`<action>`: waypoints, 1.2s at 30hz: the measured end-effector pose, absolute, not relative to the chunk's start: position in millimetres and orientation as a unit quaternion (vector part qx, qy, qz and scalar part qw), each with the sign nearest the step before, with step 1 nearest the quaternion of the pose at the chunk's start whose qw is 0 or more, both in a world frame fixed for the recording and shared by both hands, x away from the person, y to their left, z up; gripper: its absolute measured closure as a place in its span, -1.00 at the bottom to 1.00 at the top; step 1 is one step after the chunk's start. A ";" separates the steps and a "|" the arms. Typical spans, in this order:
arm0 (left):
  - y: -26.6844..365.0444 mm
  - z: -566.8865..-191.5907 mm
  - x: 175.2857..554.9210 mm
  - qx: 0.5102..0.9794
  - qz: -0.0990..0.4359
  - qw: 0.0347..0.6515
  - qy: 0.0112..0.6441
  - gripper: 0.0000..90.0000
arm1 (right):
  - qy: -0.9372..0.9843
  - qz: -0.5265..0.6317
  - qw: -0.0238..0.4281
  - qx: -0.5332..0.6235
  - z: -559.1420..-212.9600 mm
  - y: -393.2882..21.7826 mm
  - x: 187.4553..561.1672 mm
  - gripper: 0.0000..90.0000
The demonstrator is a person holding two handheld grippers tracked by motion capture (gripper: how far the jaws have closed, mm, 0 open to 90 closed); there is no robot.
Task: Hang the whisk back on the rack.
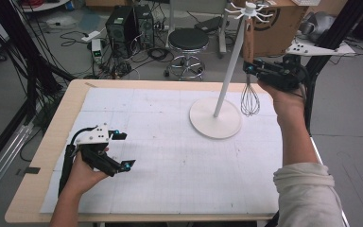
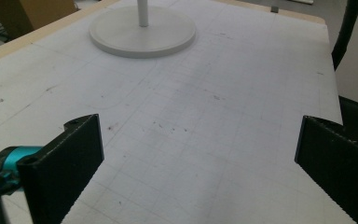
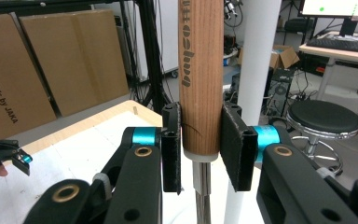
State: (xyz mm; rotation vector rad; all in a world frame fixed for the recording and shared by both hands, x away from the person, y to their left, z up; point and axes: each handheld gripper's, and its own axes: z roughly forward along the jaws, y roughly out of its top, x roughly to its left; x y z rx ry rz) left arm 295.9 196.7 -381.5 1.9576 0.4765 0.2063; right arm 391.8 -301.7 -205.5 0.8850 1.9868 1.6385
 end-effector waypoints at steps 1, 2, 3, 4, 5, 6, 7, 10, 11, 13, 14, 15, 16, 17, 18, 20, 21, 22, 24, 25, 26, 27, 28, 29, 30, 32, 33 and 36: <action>196.6 -381.8 295.8 0.820 0.085 0.530 0.201 -0.96 | 0.715 0.587 0.206 0.320 -206.2 -301.8 393.1 0.58; 196.6 -381.9 296.0 0.820 0.086 0.529 0.200 -0.96 | 0.716 0.585 0.206 0.322 -207.1 -301.8 394.2 0.58; 196.7 -382.1 296.0 0.820 0.086 0.529 0.200 -0.96 | 0.714 0.585 0.208 0.322 -207.5 -301.8 395.3 0.58; 196.5 -382.4 295.9 0.820 0.086 0.529 0.201 -0.96 | 0.714 0.585 0.206 0.325 -207.8 -302.0 395.9 0.58; 196.9 -382.4 296.1 0.821 0.086 0.527 0.201 -0.96 | 0.714 0.585 0.206 0.326 -208.5 -302.3 396.9 0.58; 196.7 -382.7 296.0 0.820 0.085 0.528 0.202 -0.96 | 0.713 0.584 0.204 0.329 -209.2 -302.1 397.8 0.58; 196.5 -383.0 296.2 0.820 0.084 0.529 0.201 -0.96 | 0.712 0.584 0.204 0.331 -209.6 -302.0 398.5 0.58; 196.5 -384.1 296.3 0.823 0.087 0.523 0.201 -0.96 | 0.712 0.583 0.208 0.332 -210.5 -302.0 400.5 0.58; 196.5 -384.3 296.3 0.824 0.087 0.523 0.201 -0.96 | 0.711 0.583 0.207 0.335 -210.5 -301.6 400.6 0.58; 196.1 -384.3 296.2 0.824 0.087 0.523 0.200 -0.96 | 0.711 0.582 0.205 0.337 -210.2 -300.4 401.3 0.58; 196.2 -384.1 296.1 0.823 0.086 0.524 0.199 -0.96 | 0.712 0.580 0.204 0.340 -209.9 -299.3 401.0 0.57; 196.4 -384.0 296.0 0.823 0.087 0.525 0.199 -0.96 | 0.712 0.579 0.205 0.342 -209.9 -298.5 401.2 0.56; 196.7 -383.7 295.7 0.822 0.087 0.525 0.200 -0.96 | 0.711 0.578 0.208 0.342 -210.1 -298.2 402.0 0.54; 197.1 -383.6 295.8 0.823 0.088 0.525 0.200 -0.96 | 0.710 0.574 0.208 0.350 -210.1 -297.5 401.4 0.43; 197.3 -383.6 295.8 0.822 0.087 0.526 0.200 -0.96 | 0.709 0.572 0.213 0.354 -210.4 -297.4 401.8 0.30; 197.5 -383.4 295.5 0.821 0.087 0.528 0.201 -0.96 | 0.704 0.571 0.216 0.364 -211.6 -298.5 402.2 0.17; 197.6 -383.4 295.6 0.821 0.087 0.528 0.200 -0.96 | 0.703 0.569 0.220 0.365 -212.1 -299.3 401.3 0.13; 197.5 -383.3 295.5 0.821 0.087 0.528 0.200 -0.96 | 0.704 0.566 0.224 0.366 -212.2 -299.6 400.5 0.07; 197.2 -383.3 295.3 0.822 0.088 0.527 0.200 -0.96 | 0.705 0.565 0.227 0.364 -212.7 -300.4 397.9 0.01; 196.9 -383.3 295.2 0.822 0.088 0.527 0.200 -0.96 | 0.707 0.563 0.226 0.362 -212.8 -300.5 396.7 -0.04; 196.8 -383.3 295.4 0.821 0.087 0.527 0.199 -0.96 | 0.710 0.561 0.226 0.361 -212.7 -299.8 394.5 -0.06; 196.6 -383.4 295.3 0.821 0.087 0.528 0.199 -0.96 | 0.710 0.563 0.234 0.352 -213.6 -299.1 391.2 -0.06; 196.5 -383.3 295.3 0.821 0.086 0.528 0.200 -0.96 | 0.710 0.567 0.236 0.346 -214.9 -298.7 388.5 -0.08; 196.5 -383.3 295.4 0.821 0.086 0.528 0.199 -0.96 | 0.711 0.568 0.234 0.342 -216.2 -298.6 386.6 -0.11; 196.4 -383.3 295.2 0.821 0.086 0.528 0.199 -0.96 | 0.712 0.568 0.235 0.339 -217.4 -298.5 385.7 -0.14; 196.2 -383.1 294.9 0.821 0.086 0.529 0.199 -0.96 | 0.722 0.558 0.237 0.334 -219.6 -297.9 382.2 -0.17; 196.0 -383.1 294.9 0.821 0.085 0.529 0.199 -0.96 | 0.726 0.554 0.239 0.329 -220.5 -297.8 381.1 -0.19; 195.7 -383.2 295.0 0.821 0.083 0.529 0.197 -0.96 | 0.734 0.554 0.235 0.315 -221.6 -297.4 375.2 -0.26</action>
